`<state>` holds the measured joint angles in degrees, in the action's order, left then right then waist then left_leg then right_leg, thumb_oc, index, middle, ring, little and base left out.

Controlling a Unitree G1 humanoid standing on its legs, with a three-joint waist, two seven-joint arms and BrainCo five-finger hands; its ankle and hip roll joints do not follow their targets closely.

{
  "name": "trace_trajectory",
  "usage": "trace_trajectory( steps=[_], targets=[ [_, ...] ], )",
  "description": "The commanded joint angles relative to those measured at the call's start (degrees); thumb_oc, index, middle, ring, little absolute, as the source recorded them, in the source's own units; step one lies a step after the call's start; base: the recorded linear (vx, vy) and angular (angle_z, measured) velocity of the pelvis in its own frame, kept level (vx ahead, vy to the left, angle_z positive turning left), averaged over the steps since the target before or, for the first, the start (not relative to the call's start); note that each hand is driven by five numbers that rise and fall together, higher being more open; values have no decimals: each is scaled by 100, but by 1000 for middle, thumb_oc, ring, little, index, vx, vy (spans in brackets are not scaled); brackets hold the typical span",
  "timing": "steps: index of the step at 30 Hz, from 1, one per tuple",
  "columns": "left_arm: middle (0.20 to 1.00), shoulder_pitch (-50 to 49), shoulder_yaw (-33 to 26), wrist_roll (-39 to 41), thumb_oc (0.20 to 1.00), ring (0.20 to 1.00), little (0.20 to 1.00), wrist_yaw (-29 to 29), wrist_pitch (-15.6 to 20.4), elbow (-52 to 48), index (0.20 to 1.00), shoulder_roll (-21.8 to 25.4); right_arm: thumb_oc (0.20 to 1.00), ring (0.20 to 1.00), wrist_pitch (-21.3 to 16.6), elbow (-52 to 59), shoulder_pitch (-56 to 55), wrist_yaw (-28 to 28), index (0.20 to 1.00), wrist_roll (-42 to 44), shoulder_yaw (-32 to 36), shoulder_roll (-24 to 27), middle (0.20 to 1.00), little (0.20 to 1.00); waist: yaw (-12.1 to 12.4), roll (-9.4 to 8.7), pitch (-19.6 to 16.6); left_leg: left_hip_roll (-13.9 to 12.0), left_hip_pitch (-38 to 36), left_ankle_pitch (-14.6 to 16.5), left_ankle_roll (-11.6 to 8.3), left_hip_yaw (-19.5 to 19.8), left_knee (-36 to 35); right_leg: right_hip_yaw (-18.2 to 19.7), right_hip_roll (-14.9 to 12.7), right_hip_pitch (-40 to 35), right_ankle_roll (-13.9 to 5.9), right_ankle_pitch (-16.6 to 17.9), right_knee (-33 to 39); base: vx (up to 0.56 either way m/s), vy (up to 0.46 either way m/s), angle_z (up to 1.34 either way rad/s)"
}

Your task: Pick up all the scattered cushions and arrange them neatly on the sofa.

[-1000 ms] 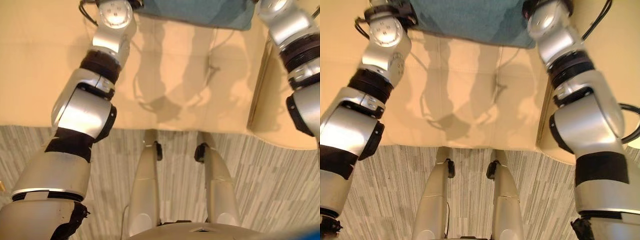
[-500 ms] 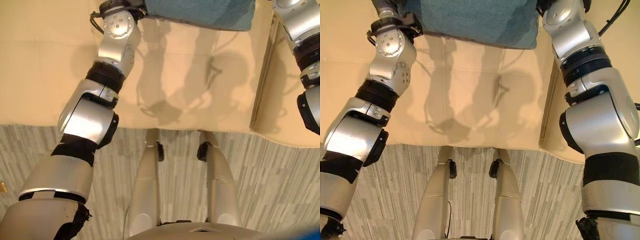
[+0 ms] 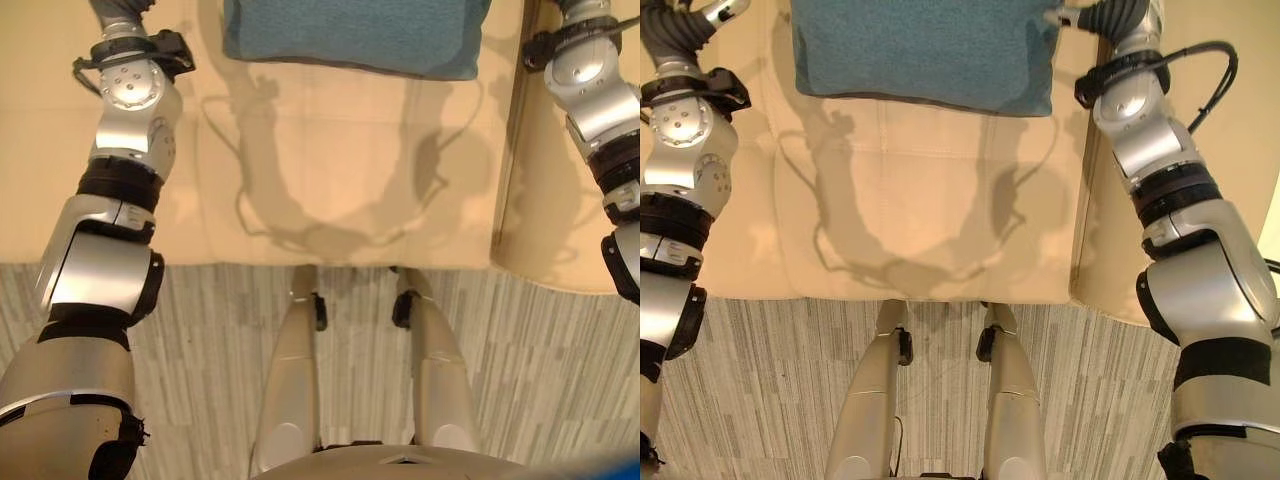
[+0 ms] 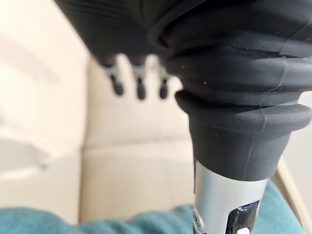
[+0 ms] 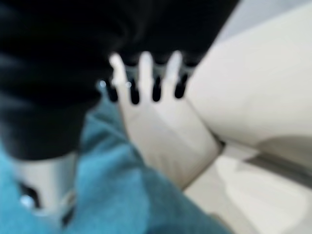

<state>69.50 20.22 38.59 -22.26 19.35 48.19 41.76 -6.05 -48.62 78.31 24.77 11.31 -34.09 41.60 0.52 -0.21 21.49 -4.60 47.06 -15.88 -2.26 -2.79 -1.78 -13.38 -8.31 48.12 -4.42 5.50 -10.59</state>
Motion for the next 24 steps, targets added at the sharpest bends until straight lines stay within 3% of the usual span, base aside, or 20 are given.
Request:
trace_trajectory(
  steps=[1,3,9,24],
  targets=[
    [1000,-887,-121,-410,1000,1000,1000,96,251,-117,1000,-332,1000,1000,-413,202,-948,-21,1000,74,417,-272,1000,1000,30,-427,-1032,-127,-580,438,-751,-44,-322,-83,-153,-825,-893,664,1556,-3,49,3],
    [1000,-1530,-313,-586,1000,1000,1000,190,273,-580,1000,-474,1000,1000,-535,537,-1393,-188,1000,52,689,-369,1000,1000,38,-433,-984,-136,-555,436,-736,-41,-322,-110,-178,-802,-886,658,1549,-1,48,3],
    [1000,-2259,-577,-451,1000,1000,1000,365,331,-1076,1000,-797,1000,1000,-598,659,-1723,-153,1000,-35,1044,-633,1000,1000,112,-402,-898,-115,-438,425,-727,-27,-322,-137,-205,-685,-873,651,1537,0,0,0],
    [1000,-3193,-1201,62,1000,1000,1000,520,595,-1807,1000,-1246,1000,1000,-606,414,-1519,4,1000,10,1341,-828,1000,1000,532,-352,-765,-83,-140,374,-747,94,-322,-259,-238,-444,-856,582,1521,7,-9,3]
  ],
)
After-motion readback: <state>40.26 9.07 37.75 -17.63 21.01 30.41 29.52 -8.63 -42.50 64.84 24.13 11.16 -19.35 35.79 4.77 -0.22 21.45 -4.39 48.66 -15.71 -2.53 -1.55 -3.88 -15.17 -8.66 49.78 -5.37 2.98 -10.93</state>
